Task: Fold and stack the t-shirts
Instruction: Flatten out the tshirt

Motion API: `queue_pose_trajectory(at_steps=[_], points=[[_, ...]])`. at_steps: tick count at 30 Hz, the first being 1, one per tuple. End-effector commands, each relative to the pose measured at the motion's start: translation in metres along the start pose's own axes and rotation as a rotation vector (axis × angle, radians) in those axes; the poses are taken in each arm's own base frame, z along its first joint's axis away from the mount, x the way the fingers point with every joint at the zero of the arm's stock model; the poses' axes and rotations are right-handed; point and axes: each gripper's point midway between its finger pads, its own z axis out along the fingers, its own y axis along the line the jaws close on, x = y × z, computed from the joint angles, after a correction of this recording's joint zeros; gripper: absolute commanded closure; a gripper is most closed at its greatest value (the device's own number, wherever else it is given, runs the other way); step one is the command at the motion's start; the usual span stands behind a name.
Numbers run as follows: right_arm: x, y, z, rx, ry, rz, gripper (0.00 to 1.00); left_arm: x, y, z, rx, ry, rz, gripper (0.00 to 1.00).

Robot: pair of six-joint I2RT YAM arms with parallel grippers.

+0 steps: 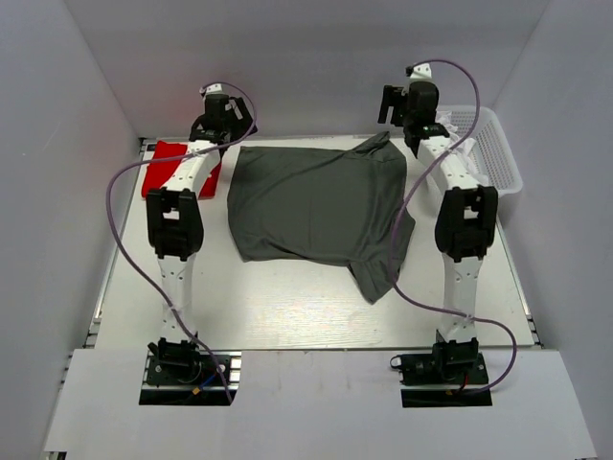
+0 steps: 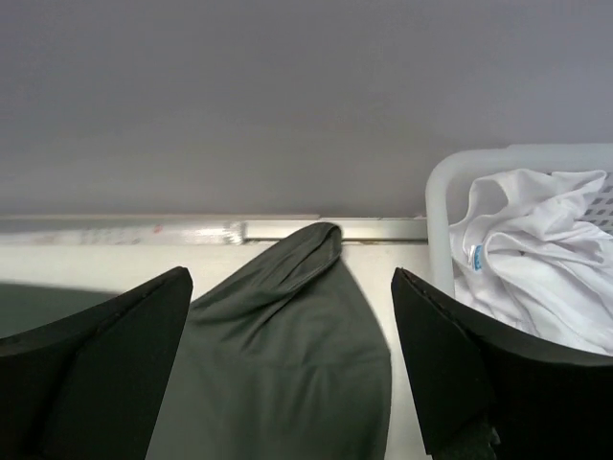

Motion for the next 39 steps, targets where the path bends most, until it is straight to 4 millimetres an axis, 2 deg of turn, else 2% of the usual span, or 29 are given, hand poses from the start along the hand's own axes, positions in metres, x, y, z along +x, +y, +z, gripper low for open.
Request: queue_pose_trajectory(at_steps=[1, 2, 3, 4, 5, 7, 8, 9, 10, 11, 12, 13, 14, 15, 16, 17, 19, 20, 21, 23, 25, 27, 30, 35, 39], points=[[-0.044, 0.034, -0.065, -0.109, 0.018, -0.01, 0.1, -0.021, -0.041, -0.072, 0.128, 0.064, 0.027, 0.0], [-0.016, 0.037, -0.071, -0.105, 0.091, -0.002, 0.1, -0.012, -0.041, -0.083, 0.138, 0.107, 0.015, 0.0], [-0.018, 0.038, -0.1, -0.105, 0.107, 0.036, 0.1, 0.023, -0.028, -0.09, 0.119, 0.202, 0.005, 0.0], [-0.011, 0.04, -0.11, -0.097, 0.135, 0.08, 0.1, 0.019, -0.036, -0.12, 0.147, 0.208, -0.004, 0.0], [0.005, 0.04, -0.129, -0.078, 0.177, 0.112, 0.1, 0.059, -0.018, -0.13, 0.113, 0.299, -0.017, 0.0], [0.039, 0.036, -0.16, -0.057, 0.274, 0.148, 0.1, 0.076, -0.005, -0.16, 0.097, 0.329, -0.017, 0.0], [0.034, 0.038, -0.178, -0.058, 0.268, 0.17, 0.1, 0.092, 0.009, -0.189, 0.076, 0.343, -0.029, 0.0], [0.083, 0.035, -0.192, -0.036, 0.376, 0.205, 0.1, 0.105, 0.012, -0.204, 0.073, 0.361, -0.032, 0.0], [0.067, 0.04, -0.215, -0.068, 0.342, 0.239, 0.1, 0.112, 0.017, -0.214, 0.071, 0.362, -0.044, 0.0], [0.095, 0.041, -0.228, -0.06, 0.409, 0.245, 0.1, 0.143, 0.028, -0.228, 0.048, 0.418, -0.053, 0.0], [0.116, 0.045, -0.24, -0.071, 0.46, 0.273, 0.1, 0.142, 0.029, -0.242, 0.048, 0.404, -0.096, 0.0], [0.108, 0.046, -0.255, -0.081, 0.445, 0.281, 0.1, 0.158, 0.027, -0.251, 0.072, 0.442, -0.093, 0.0], [0.129, 0.046, -0.268, -0.064, 0.512, 0.286, 0.1, 0.189, 0.042, -0.26, 0.042, 0.508, -0.106, 0.0], [0.149, 0.045, -0.281, -0.049, 0.577, 0.291, 0.1, 0.199, 0.044, -0.267, 0.035, 0.524, -0.119, 0.0], [0.153, 0.044, -0.294, -0.053, 0.589, 0.297, 0.1, 0.213, 0.052, -0.272, 0.015, 0.555, -0.118, 0.0], [0.162, 0.046, -0.305, -0.046, 0.628, 0.3, 0.1, 0.236, 0.061, -0.28, -0.006, 0.6, -0.119, 0.0], [0.185, 0.052, -0.329, -0.09, 0.708, 0.309, 0.1, 0.253, 0.069, -0.283, -0.02, 0.616, -0.109, 0.03], [0.194, 0.055, -0.341, -0.099, 0.751, 0.306, 0.1, 0.25, 0.067, -0.281, -0.006, 0.595, -0.11, 0.05], [0.211, 0.059, -0.354, -0.123, 0.806, 0.312, 0.1, 0.251, 0.067, -0.282, -0.005, 0.593, -0.09, 0.07], [0.224, 0.064, -0.367, -0.157, 0.854, 0.305, 0.1, 0.251, 0.065, -0.277, 0.001, 0.584, -0.09, 0.1], [0.247, 0.066, -0.385, -0.168, 0.933, 0.299, 0.1, 0.26, 0.066, -0.274, -0.001, 0.602, -0.082, 0.13], [0.258, 0.068, -0.395, -0.171, 0.958, 0.299, 0.1, 0.263, 0.066, -0.269, -0.006, 0.598, -0.072, 0.15], [0.266, 0.071, -0.404, -0.184, 0.967, 0.303, 0.1, 0.266, 0.071, -0.262, -0.024, 0.576, -0.066, 0.21], [0.283, 0.079, -0.415, -0.212, 1.032, 0.281, 0.1, 0.261, 0.076, -0.246, -0.036, 0.509, -0.029, 0.46], [0.298, 0.087, -0.414, -0.217, 1.065, 0.268, 0.1, 0.251, 0.074, -0.234, -0.038, 0.465, -0.015, 0.57]])
